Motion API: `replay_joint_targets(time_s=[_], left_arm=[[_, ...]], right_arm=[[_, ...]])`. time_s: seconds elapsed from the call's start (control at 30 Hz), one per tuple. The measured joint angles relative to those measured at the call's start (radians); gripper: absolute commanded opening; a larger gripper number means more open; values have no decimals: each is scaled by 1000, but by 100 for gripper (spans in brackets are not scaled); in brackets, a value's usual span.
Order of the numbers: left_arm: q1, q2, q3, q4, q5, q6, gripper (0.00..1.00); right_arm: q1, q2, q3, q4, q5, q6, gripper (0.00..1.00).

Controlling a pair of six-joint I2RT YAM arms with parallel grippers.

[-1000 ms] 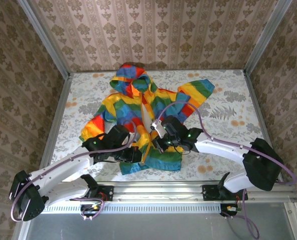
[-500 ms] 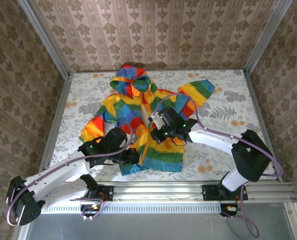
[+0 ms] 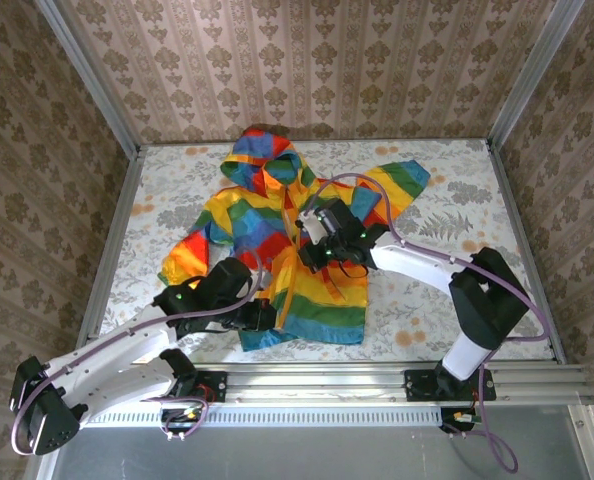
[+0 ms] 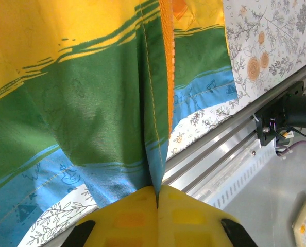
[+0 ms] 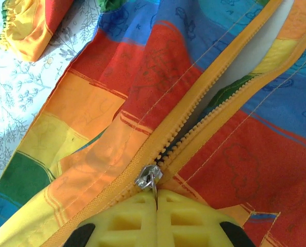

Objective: Zip up the jacket

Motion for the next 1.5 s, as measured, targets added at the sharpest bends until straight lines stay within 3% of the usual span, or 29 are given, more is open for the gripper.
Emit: replay_joint_targets(time_s=[0.87, 1.5], left_arm=[[-6, -79, -42, -11, -4, -36, 0], [-6, -79, -73, 21, 9, -36, 0]], right_arm=[[-88, 164, 261, -84, 6, -60, 0], [-210, 216, 397, -131, 30, -105, 0]])
